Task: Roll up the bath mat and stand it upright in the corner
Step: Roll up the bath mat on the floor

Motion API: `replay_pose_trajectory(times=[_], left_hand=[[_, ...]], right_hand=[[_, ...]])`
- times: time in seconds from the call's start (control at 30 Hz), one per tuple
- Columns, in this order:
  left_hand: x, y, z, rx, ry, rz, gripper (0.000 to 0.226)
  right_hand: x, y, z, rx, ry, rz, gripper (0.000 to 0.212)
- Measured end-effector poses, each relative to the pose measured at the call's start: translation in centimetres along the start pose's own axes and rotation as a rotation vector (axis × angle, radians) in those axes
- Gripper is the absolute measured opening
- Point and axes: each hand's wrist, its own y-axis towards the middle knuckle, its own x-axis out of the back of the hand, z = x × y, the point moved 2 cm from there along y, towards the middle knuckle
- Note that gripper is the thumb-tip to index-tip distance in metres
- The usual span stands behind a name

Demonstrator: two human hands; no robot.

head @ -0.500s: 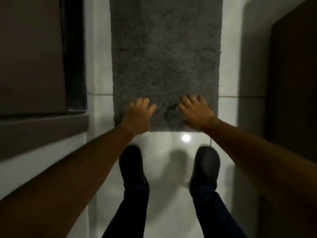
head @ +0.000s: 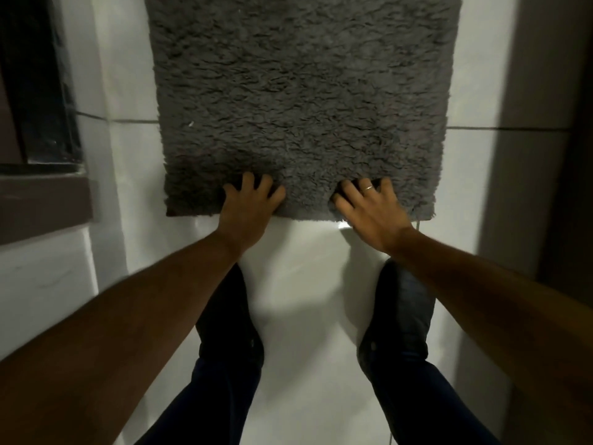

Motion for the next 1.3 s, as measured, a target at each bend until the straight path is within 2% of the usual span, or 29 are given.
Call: replay_pose_trajectory(times=[0.1,0.23,0.3,0.37,0.43,0.5,0.6,0.67,0.73,0.83,0.9,0.97,1.1,1.2,1.3], left_hand=[[1.5,1.2,0.7,0.108,-0.229,-0.028,0.041],[2.9,2.7,2.4,0.227,-0.546,-0.016,0.034],[3.6,3.0,3.1,0.290,-0.676,-0.040,0.026],[4.3,3.3,3.9,0.349,-0.756,-0.040,0.021],[5.1,3.9,4.8,0.362,-0.670,-0.098,0.030],[5.4,4.2,5.7,0.313,-0.445,-0.234,0.039],[4.8,3.8,6.2,0.160,-0.183,-0.351,0.033],[3.9,3.2,6.3,0.106,-0.176,-0.355,0.026],[3.0,2.4,6.3,0.071,-0.202,-0.314,0.034],[2.3,2.1,6.2,0.031,-0.126,-0.212,0.063],[2.4,2.4,6.2,0.049,-0.093,-0.172,0.062],[2.5,2.7,6.2,0.059,-0.099,-0.148,0.059],[2.3,1.9,6.3,0.008,-0.249,-0.152,0.042],[2.0,0.6,6.0,-0.048,-0.403,0.012,0.040],[2.0,-0.2,5.5,-0.034,-0.529,0.164,0.048]], right_hand=[[0.5,0.1,-0.9,-0.008,0.080,-0.039,0.042],[1.5,0.1,-2.9,-0.049,0.289,-0.155,0.042],[2.1,0.4,-4.0,-0.070,0.301,-0.209,0.045],[2.6,1.0,-4.8,-0.066,0.293,-0.252,0.038],[2.8,2.1,-5.4,-0.122,0.341,-0.262,0.036],[3.0,3.1,-5.8,-0.231,0.404,-0.219,0.038],[2.9,4.4,-5.5,-0.257,0.369,-0.177,0.032],[3.0,4.7,-4.9,-0.243,0.346,-0.184,0.027],[2.8,4.5,-4.5,-0.229,0.356,-0.206,0.029],[2.2,3.9,-4.5,-0.182,0.316,-0.174,0.049],[1.9,3.8,-4.6,-0.138,0.285,-0.168,0.051],[1.9,3.9,-4.8,-0.132,0.303,-0.180,0.044],[2.2,3.5,-5.4,-0.067,0.488,-0.137,0.035],[2.9,2.9,-5.7,0.022,0.653,0.025,0.028],[3.1,2.8,-5.6,-0.032,0.760,0.333,0.030]])
